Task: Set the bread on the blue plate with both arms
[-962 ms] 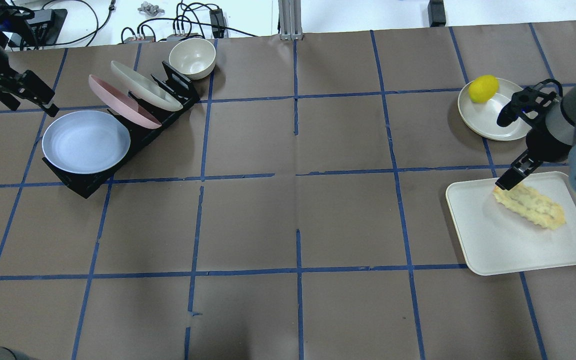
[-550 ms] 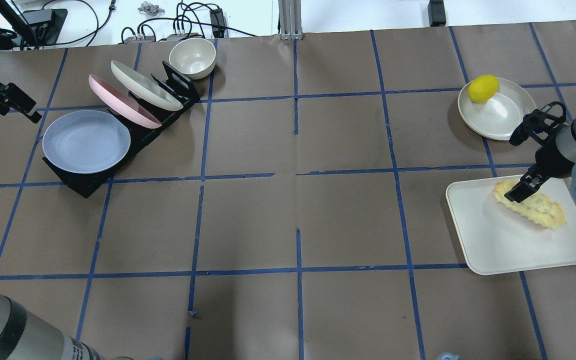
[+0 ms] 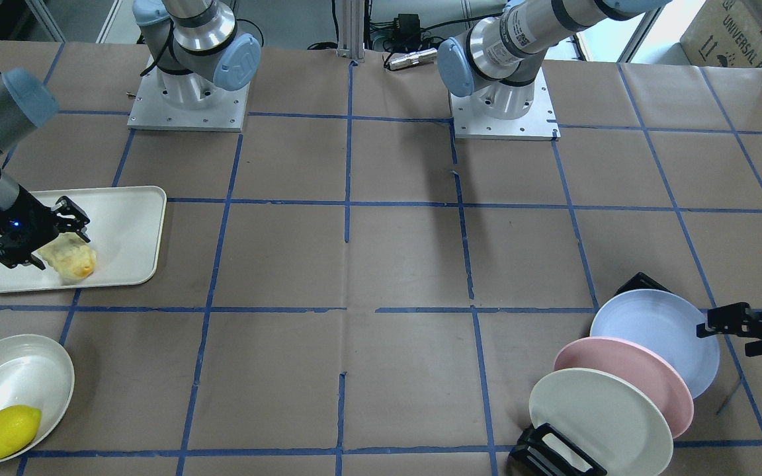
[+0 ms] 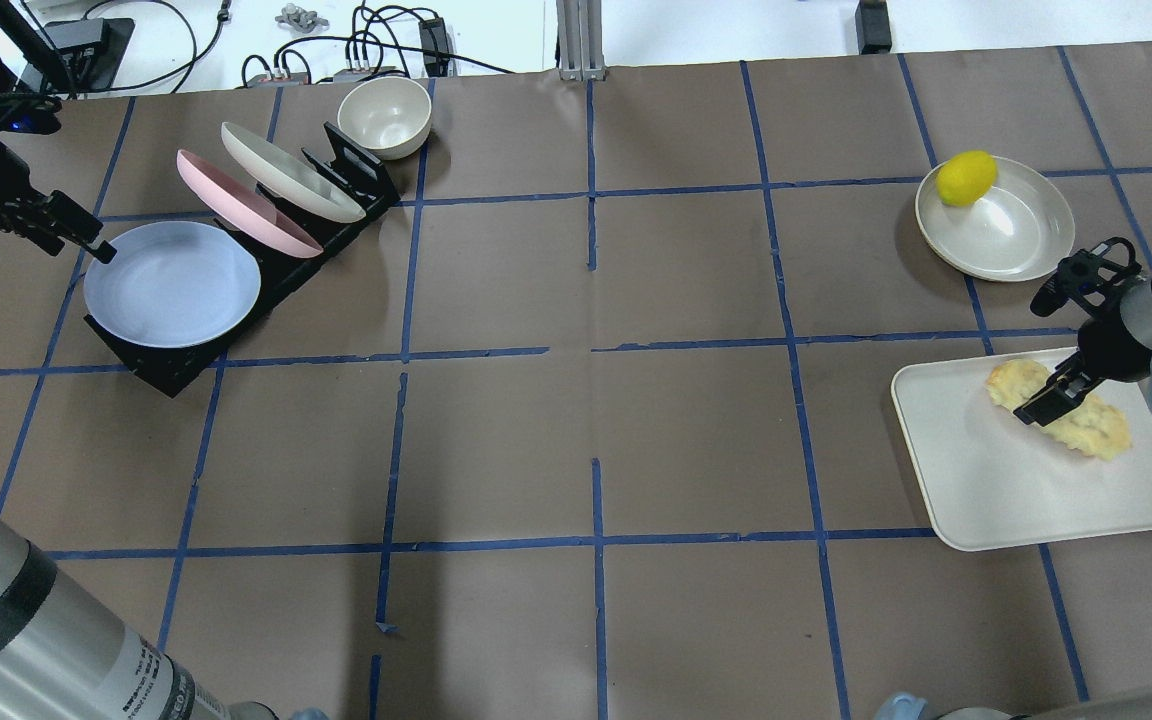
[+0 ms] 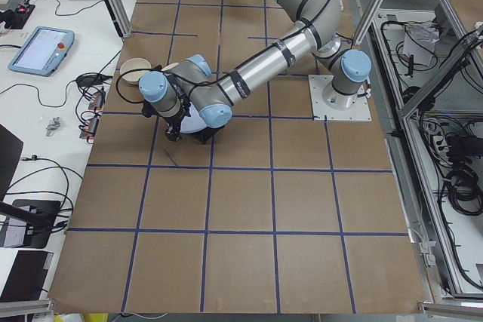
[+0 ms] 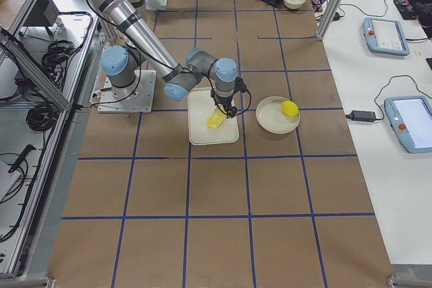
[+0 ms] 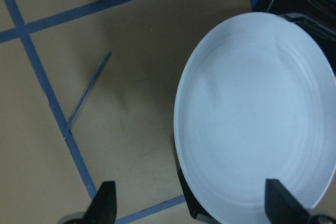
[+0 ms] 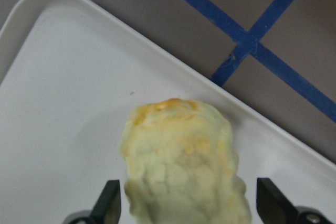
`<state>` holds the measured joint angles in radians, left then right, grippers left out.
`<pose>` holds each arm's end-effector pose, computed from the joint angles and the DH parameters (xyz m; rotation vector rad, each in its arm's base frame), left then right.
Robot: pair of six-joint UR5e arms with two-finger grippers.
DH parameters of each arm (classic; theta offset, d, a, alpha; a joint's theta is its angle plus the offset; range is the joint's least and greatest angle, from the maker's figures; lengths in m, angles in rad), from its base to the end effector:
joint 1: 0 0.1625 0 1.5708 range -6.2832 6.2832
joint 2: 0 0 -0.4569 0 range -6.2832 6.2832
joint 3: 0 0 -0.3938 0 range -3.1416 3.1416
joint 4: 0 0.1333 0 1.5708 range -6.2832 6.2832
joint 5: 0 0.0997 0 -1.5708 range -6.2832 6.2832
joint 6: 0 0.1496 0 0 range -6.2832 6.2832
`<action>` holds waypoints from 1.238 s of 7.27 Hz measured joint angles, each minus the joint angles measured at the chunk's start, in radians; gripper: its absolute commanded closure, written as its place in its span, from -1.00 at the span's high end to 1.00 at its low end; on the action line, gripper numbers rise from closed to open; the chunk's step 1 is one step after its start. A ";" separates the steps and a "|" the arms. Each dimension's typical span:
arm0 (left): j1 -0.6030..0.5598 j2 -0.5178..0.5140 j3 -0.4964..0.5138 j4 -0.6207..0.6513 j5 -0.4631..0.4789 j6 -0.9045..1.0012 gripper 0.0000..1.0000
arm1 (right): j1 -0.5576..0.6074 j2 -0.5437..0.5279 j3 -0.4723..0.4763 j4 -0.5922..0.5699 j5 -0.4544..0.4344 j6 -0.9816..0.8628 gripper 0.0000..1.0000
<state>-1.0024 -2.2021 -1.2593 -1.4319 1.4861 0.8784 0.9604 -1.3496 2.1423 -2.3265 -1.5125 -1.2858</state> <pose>0.2617 -0.6809 0.2430 -0.4452 -2.9226 -0.1181 -0.1535 -0.4672 0.1749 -1.0180 2.9040 -0.0397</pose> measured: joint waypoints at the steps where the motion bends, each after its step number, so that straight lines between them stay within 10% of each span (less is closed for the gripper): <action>1: 0.001 -0.015 0.002 -0.001 -0.005 0.000 0.99 | -0.002 0.001 0.003 -0.010 -0.004 0.011 -0.91; 3: 0.001 -0.036 0.010 -0.002 -0.009 -0.001 0.69 | -0.002 -0.012 -0.004 0.003 -0.012 0.072 -0.86; 6: 0.001 -0.041 0.003 -0.004 -0.013 -0.008 -0.64 | 0.066 -0.113 -0.120 0.266 -0.005 0.216 -0.82; 9: 0.001 -0.037 0.020 -0.014 -0.008 -0.015 -0.78 | 0.245 -0.143 -0.410 0.667 0.004 0.444 -0.79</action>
<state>-1.0017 -2.2388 -1.2394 -1.4455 1.4776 0.8633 1.2051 -1.4927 1.7322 -1.6598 -1.5081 -0.8418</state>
